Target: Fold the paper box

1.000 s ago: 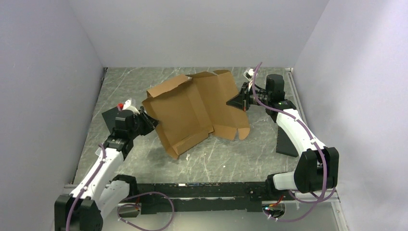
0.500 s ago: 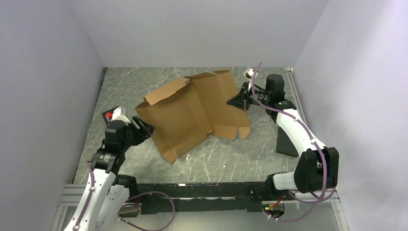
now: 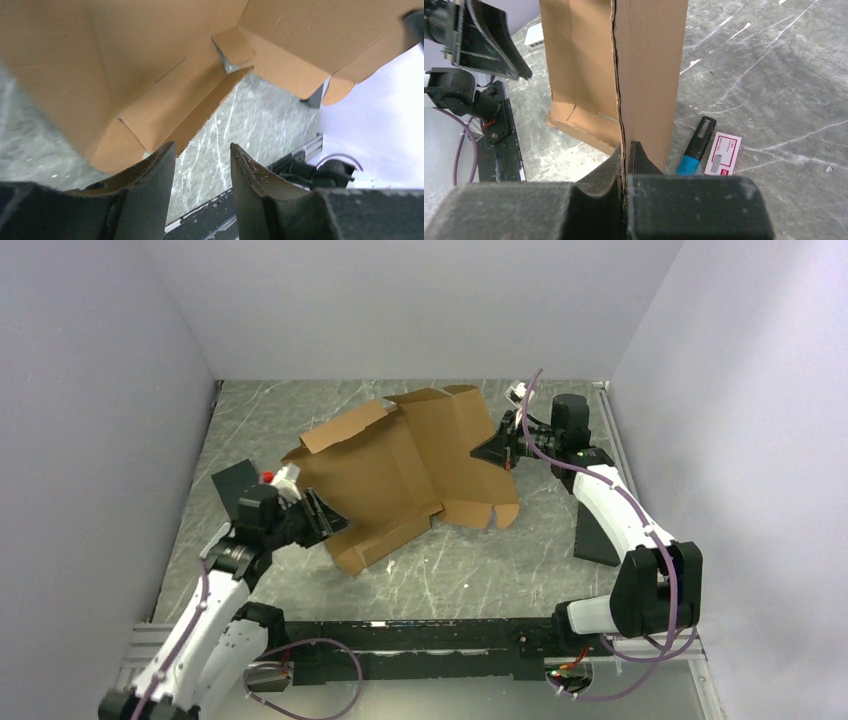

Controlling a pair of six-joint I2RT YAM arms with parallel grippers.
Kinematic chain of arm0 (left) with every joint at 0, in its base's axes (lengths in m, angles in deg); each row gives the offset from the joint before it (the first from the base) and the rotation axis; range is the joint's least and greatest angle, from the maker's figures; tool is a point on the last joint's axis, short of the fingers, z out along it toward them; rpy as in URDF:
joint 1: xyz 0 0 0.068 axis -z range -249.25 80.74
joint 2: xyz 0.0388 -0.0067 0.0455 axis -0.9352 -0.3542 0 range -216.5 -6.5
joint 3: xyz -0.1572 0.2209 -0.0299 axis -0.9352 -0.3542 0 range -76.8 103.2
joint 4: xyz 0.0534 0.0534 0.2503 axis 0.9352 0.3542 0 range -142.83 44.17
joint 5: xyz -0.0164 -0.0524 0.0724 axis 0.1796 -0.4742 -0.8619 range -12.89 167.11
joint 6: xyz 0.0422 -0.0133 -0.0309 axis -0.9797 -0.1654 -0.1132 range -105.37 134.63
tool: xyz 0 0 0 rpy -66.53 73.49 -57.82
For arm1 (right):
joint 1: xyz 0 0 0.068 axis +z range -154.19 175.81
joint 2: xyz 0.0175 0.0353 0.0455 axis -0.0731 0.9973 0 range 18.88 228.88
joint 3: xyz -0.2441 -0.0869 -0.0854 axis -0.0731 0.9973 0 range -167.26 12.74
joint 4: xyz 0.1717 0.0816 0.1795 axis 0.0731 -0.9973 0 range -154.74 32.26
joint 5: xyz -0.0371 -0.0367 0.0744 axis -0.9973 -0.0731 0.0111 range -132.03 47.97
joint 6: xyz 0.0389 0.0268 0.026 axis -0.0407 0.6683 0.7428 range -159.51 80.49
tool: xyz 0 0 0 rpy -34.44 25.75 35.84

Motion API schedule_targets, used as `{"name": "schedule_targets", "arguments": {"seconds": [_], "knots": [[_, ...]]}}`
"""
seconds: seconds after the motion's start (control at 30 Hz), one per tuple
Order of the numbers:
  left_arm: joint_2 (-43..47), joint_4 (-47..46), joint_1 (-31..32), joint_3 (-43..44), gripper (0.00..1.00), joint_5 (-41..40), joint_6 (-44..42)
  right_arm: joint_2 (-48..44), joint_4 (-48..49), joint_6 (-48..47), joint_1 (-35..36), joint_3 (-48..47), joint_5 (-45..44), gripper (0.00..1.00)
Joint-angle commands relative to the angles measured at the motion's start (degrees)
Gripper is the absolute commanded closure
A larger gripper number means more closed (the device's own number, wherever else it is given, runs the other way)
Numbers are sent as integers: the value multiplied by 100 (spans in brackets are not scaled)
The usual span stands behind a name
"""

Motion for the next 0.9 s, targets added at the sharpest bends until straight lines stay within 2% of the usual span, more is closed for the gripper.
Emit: {"name": "schedule_targets", "arguments": {"seconds": [0.0, 0.1, 0.2, 0.37, 0.57, 0.87], "knots": [[-998, -1269, 799, -9, 51, -105, -32, 35, 168, 66, 10, 10, 116, 100], [-1947, -1650, 1356, 155, 51, -430, -140, 37, 161, 61, 8, -1, 125, 100], [-2664, -1934, 1559, 230, 52, -733, -272, 24, 159, 59, 3, 1, 142, 100], [-3463, -2480, 1865, 293, 60, -464, -320, 42, 168, 61, 7, 1, 158, 100], [-3970, -3180, 2402, 217, 63, 95, -280, 52, 159, 55, 9, 1, 160, 100], [-4567, -2963, 2762, 115, 63, 61, -316, 45, 163, 42, 17, 9, 144, 100]]}}
